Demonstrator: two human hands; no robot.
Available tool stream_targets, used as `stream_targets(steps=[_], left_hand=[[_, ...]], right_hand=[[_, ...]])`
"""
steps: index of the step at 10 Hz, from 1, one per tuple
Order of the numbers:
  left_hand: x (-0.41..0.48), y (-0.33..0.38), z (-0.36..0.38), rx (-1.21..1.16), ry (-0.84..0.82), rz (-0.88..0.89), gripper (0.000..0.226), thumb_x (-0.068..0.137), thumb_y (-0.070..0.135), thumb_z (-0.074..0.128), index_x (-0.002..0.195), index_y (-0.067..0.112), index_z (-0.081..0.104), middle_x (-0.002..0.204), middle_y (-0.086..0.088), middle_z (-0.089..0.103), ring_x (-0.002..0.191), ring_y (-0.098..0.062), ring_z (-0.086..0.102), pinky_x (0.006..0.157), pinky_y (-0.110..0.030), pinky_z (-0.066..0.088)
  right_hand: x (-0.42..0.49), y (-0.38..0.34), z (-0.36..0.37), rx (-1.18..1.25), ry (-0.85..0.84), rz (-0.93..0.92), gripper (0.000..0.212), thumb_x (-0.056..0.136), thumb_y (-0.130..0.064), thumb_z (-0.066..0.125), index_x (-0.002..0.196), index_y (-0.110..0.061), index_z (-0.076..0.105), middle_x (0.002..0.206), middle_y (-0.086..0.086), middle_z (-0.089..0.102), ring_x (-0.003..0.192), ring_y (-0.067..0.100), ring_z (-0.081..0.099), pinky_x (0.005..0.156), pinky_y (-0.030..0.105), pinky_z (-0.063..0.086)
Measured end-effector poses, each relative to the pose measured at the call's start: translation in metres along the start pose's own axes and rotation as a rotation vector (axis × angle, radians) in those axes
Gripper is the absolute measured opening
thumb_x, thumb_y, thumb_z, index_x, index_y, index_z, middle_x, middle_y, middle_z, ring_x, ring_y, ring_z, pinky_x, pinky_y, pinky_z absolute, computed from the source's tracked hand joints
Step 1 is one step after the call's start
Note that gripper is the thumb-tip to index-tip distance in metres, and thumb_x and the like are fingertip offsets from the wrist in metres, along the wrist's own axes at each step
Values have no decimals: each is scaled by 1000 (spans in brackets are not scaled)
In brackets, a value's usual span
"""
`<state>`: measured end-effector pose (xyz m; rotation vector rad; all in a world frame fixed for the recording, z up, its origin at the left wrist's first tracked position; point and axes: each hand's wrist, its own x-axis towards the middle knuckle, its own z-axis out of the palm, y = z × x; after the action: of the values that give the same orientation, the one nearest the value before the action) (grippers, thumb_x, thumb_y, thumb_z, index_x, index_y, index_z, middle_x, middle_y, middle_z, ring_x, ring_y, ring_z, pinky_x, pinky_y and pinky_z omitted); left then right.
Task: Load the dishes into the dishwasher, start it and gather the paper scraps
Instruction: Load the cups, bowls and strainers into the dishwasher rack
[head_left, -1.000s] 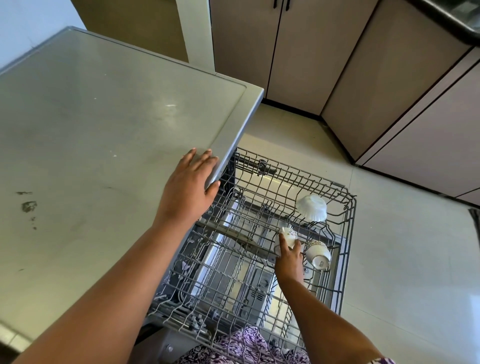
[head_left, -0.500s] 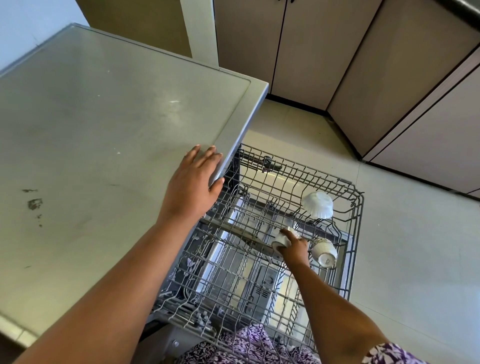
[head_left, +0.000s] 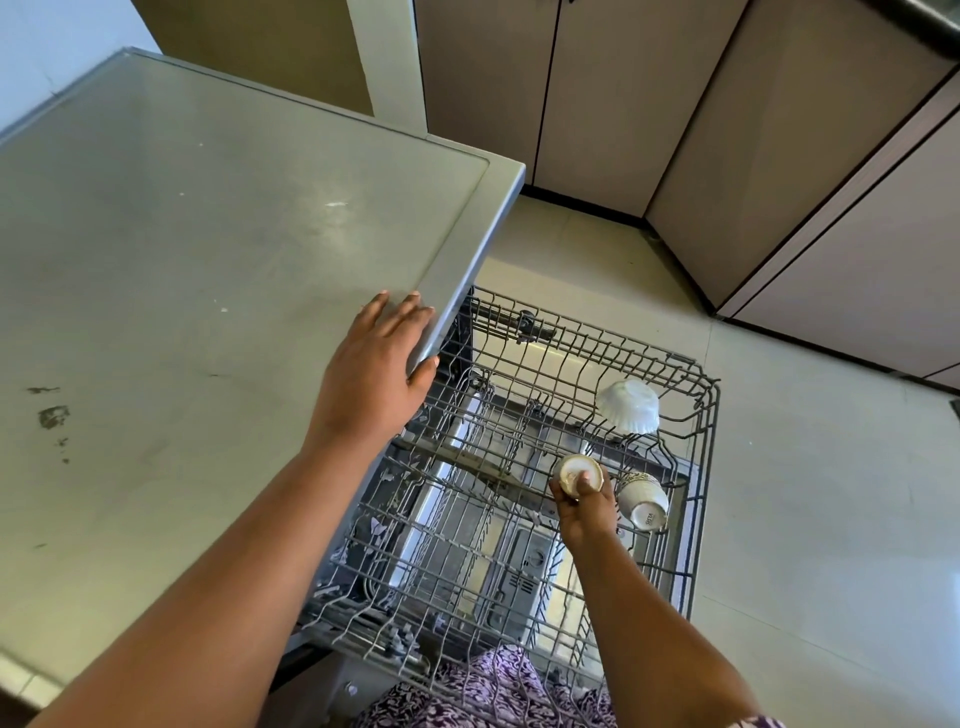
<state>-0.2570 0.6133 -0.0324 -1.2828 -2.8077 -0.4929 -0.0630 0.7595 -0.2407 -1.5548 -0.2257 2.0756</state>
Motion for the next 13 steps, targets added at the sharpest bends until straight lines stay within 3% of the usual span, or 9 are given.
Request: stream_targets(steps=[1, 3, 5, 8, 10, 13], left_hand=[[0, 0, 0, -7, 5, 0, 49, 89, 25, 60, 134, 10, 49, 144, -6, 44, 139, -30, 30, 110, -40, 28], [0, 0, 0, -15, 6, 0, 49, 88, 24, 61, 133, 10, 49, 144, -7, 45, 138, -30, 30, 110, -40, 26], [0, 0, 0, -7, 14, 4, 49, 88, 24, 62, 133, 9, 49, 143, -8, 45, 138, -31, 31, 111, -38, 25], [0, 0, 0, 1, 4, 0, 51, 88, 26, 60, 135, 10, 47, 145, -6, 43, 139, -30, 29, 111, -37, 23], [0, 1, 0, -9, 4, -5, 50, 89, 26, 60, 135, 11, 48, 145, -6, 43, 139, -30, 29, 110, -39, 25], [0, 0, 0, 0, 1, 3, 51, 89, 25, 60, 135, 9, 47, 145, -7, 43, 139, -31, 29, 110, -36, 21]], right_hand=[[3, -6, 4, 3, 54, 38, 45, 96, 0, 41, 136, -20, 39, 139, 21, 37, 118, 40, 48, 79, 45, 57], [1, -6, 7, 84, 17, -9, 44, 95, 1, 42, 134, -21, 42, 141, 20, 35, 123, 42, 43, 95, 50, 47], [18, -24, 28, -57, 123, 43, 44, 92, 1, 49, 131, -20, 45, 138, 23, 35, 112, 44, 47, 88, 50, 52], [20, -42, 32, -297, 91, 123, 44, 92, 1, 50, 132, -9, 37, 135, 27, 36, 113, 47, 48, 71, 53, 55], [12, -29, 16, -381, 90, 86, 47, 92, 7, 44, 133, -17, 43, 138, 22, 35, 120, 45, 42, 91, 57, 47], [4, -14, -15, -329, 30, -2, 53, 90, 8, 48, 133, -22, 47, 134, 19, 45, 104, 34, 54, 90, 47, 50]])
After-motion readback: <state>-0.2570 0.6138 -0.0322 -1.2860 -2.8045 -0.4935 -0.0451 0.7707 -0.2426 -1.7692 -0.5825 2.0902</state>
